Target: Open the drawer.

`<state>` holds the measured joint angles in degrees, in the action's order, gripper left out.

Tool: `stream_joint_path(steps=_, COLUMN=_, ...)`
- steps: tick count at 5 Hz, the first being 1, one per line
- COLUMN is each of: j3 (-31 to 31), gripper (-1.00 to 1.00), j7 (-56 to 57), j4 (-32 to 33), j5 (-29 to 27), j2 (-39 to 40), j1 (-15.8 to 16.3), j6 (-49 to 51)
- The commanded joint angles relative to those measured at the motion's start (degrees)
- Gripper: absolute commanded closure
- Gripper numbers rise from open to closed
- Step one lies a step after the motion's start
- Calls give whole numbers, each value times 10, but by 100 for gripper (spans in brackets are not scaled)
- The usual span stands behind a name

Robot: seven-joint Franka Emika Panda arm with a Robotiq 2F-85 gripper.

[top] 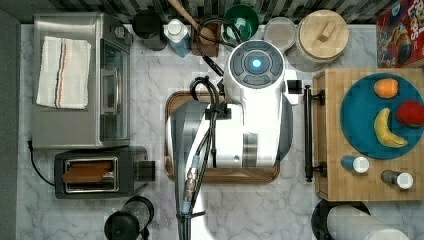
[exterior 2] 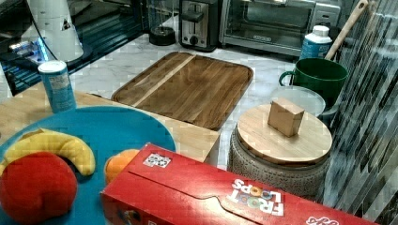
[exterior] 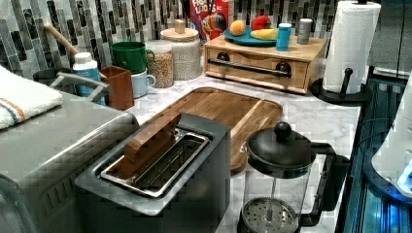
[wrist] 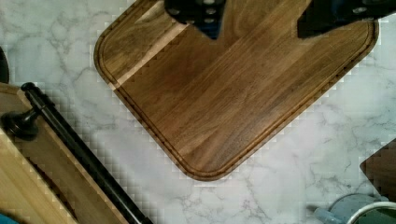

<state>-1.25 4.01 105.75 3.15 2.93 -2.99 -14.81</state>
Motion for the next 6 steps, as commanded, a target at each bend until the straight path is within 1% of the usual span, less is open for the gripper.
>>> stream_joint_path(steps=1, j3=0, gripper=-100, j7=1, j4=0, j5=0, j2=1, j1=0, j6=-1)
stream_joint_path(steps=2, j3=-3, gripper=-100, j7=22, j4=44, j5=6, j2=-21, j1=1, j6=-47)
stream_joint_path(steps=3, j3=4, gripper=-100, j7=134, j4=106, j5=1, j2=-45, j1=-12, j6=-105)
stream_joint_path(steps=4, j3=8, gripper=-100, j7=228, j4=147, j5=13, j2=-54, j1=-32, j6=-141)
stream_joint_path(steps=5, j3=27, gripper=-100, j7=315, j4=153, j5=43, j2=-45, j1=-35, j6=-149)
stream_joint_path(steps=6, j3=40, gripper=-100, j7=380, j4=149, j5=91, j2=-32, j1=-39, j6=-153)
